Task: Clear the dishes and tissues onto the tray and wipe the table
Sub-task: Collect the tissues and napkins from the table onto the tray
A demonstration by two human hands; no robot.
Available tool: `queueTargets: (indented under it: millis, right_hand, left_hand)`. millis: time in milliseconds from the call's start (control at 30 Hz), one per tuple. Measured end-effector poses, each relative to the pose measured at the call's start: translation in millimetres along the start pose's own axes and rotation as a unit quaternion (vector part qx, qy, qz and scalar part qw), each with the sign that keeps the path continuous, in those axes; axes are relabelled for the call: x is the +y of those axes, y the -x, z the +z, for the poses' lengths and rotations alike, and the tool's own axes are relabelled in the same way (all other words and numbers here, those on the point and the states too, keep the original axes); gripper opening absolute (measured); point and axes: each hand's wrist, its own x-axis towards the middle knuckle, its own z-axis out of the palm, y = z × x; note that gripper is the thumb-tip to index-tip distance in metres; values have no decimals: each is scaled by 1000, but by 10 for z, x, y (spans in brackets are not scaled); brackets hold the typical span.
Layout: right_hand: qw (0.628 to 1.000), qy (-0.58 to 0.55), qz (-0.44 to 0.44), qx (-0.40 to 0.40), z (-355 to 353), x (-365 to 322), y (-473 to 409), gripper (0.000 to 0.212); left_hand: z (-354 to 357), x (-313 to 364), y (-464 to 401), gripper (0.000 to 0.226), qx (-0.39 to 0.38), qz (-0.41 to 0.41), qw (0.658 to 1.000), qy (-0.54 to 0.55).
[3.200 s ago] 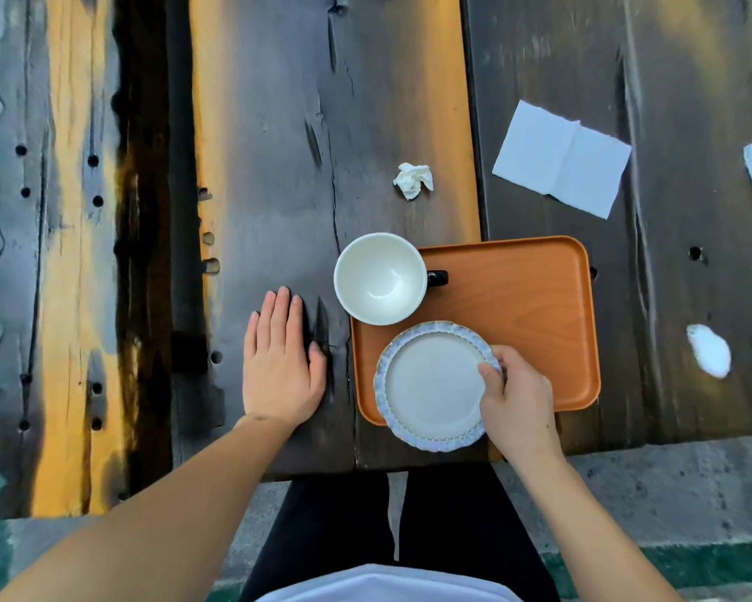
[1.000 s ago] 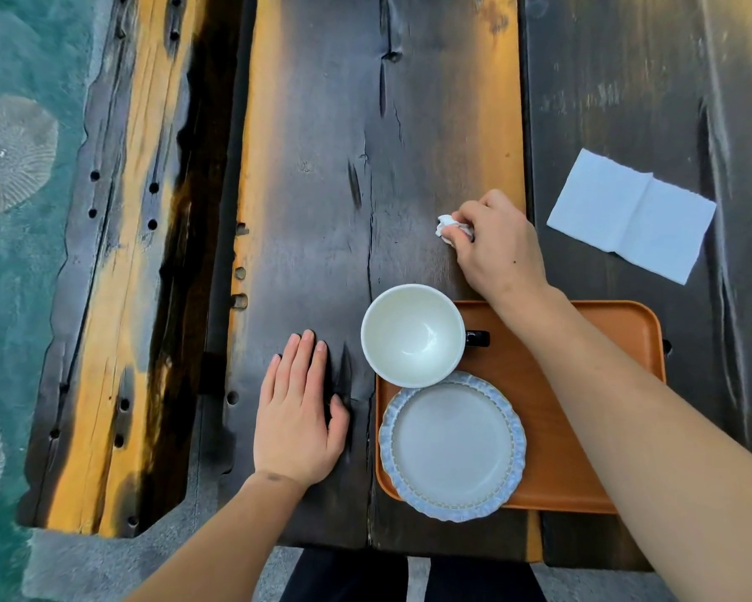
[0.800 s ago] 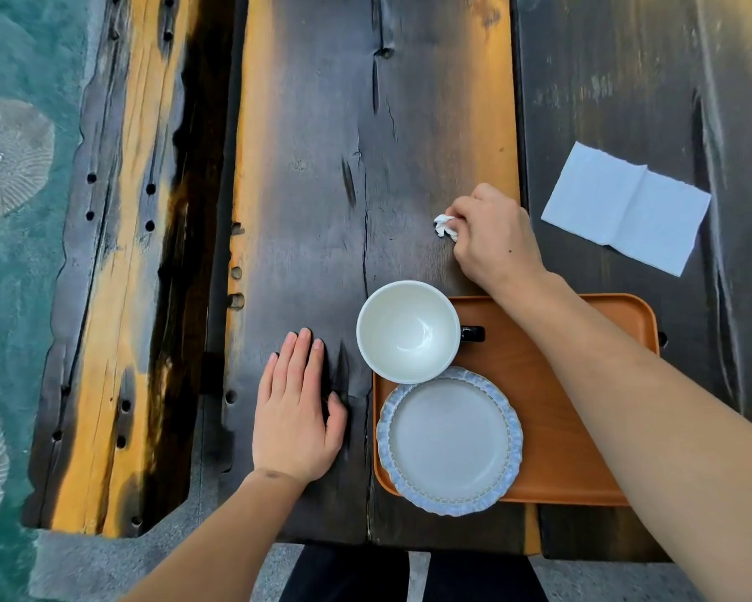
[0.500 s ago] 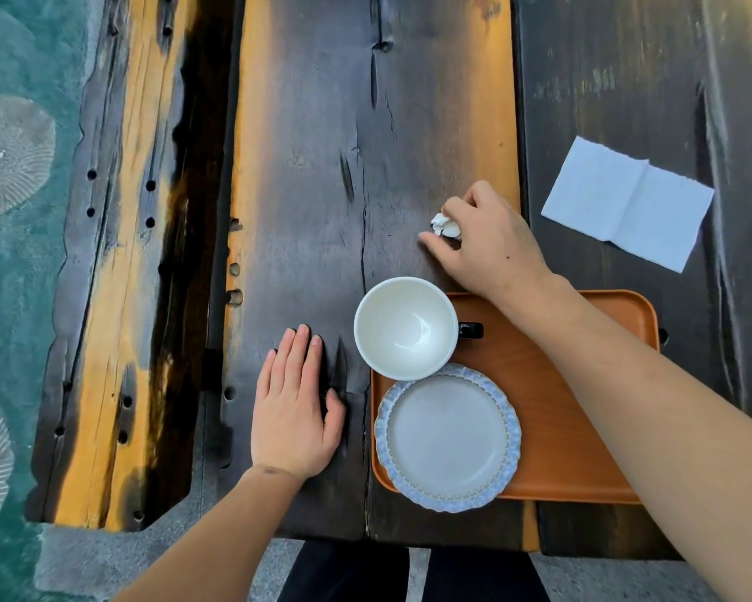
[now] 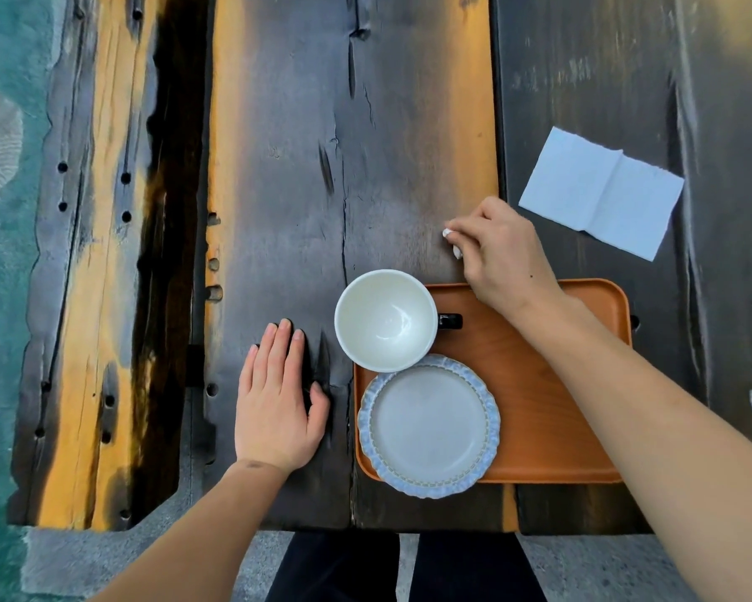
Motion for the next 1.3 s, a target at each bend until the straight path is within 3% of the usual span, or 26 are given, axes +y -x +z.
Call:
queueTargets:
  millis: [133,367,633,1300]
  right_hand:
    - [999,-14,34,33,-166,-36,548,21]
    - [998,-27,60,5,-75,-163,1159,14]
    - [999,-18,46,6,8,-147,1041,14]
    - [990,-71,119,5,93,-125,1016,13]
  left_hand:
    - [-32,17,-12,68,-4,-2,1000,-2]
    - [-98,67,-5,69,-22,-9,1000,-5]
    - [-105,71,-4,68,-22,-10,1000,-6]
    - [-56,41,3,69,-9,-4,1000,3]
